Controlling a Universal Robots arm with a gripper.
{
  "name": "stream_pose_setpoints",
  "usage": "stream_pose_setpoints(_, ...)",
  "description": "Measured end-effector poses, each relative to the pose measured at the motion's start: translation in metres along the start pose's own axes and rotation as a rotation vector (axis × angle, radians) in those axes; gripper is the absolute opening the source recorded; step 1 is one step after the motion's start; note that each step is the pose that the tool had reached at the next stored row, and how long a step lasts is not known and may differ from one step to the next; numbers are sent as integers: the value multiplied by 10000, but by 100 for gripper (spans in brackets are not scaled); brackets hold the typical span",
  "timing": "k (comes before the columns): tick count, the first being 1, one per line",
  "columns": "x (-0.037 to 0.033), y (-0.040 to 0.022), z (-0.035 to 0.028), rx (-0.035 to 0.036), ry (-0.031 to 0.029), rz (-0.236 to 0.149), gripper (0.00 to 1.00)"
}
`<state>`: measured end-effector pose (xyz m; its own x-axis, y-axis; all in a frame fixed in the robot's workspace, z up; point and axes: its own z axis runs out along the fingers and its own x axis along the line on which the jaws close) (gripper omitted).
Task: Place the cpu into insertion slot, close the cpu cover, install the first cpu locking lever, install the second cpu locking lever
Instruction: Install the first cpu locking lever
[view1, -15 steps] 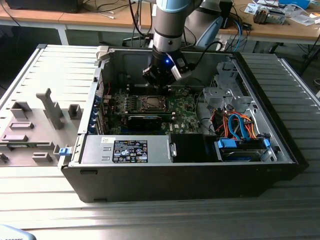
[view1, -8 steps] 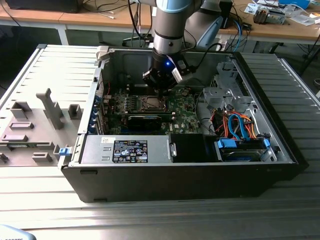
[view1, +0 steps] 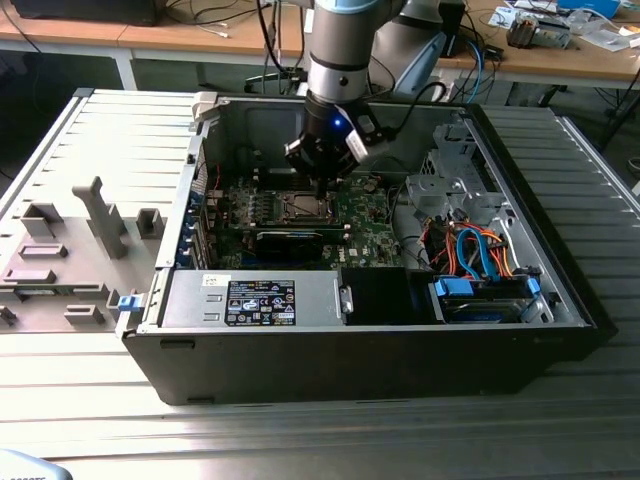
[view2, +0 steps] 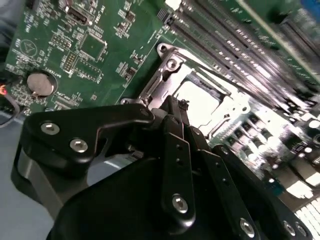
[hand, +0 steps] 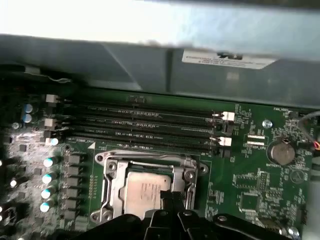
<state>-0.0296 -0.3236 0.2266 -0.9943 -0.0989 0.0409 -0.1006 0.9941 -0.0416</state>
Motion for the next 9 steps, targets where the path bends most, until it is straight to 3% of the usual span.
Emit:
stream_pose_setpoints(1, 3, -3, -76, 35, 3, 1, 11)
stream_pose_setpoints(5, 12, -12, -282, 88, 9, 4, 11)
stream_pose_setpoints(9, 12, -12, -284, 127, 13, 5, 11)
